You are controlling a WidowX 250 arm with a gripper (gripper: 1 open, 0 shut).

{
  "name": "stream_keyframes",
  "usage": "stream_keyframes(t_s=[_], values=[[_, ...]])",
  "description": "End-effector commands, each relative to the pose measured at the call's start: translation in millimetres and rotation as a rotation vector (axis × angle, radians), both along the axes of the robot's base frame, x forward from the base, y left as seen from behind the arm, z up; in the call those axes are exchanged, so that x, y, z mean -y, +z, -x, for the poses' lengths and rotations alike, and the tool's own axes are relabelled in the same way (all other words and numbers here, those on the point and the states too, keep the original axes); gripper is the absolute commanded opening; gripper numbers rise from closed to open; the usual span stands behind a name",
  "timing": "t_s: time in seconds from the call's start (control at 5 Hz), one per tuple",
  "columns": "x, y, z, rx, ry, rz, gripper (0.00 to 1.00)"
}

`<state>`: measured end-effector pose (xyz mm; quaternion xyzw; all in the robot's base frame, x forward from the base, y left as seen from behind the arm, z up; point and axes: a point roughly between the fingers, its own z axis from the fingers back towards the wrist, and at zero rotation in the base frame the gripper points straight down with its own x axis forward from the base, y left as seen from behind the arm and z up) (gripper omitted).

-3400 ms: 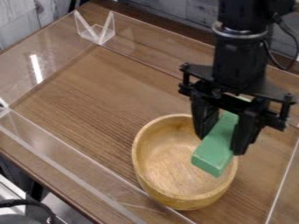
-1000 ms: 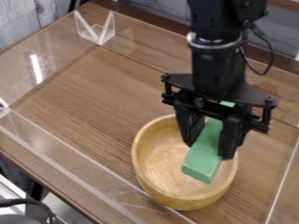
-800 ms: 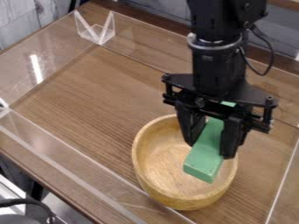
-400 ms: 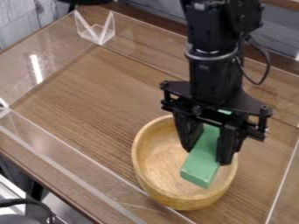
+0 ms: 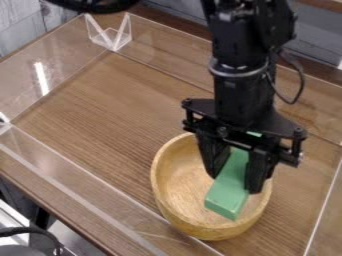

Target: Put the green block in the brown bowl

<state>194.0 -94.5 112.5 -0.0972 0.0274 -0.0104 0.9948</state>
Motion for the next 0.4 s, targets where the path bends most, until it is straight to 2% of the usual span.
stream_keyframes(t_s=[0.0, 0.2], values=[[-1.0, 2.8, -4.2, 0.029, 0.003, 0.013, 0.00], [-1.8, 0.0, -4.3, 0.026, 0.004, 0.014, 0.00]])
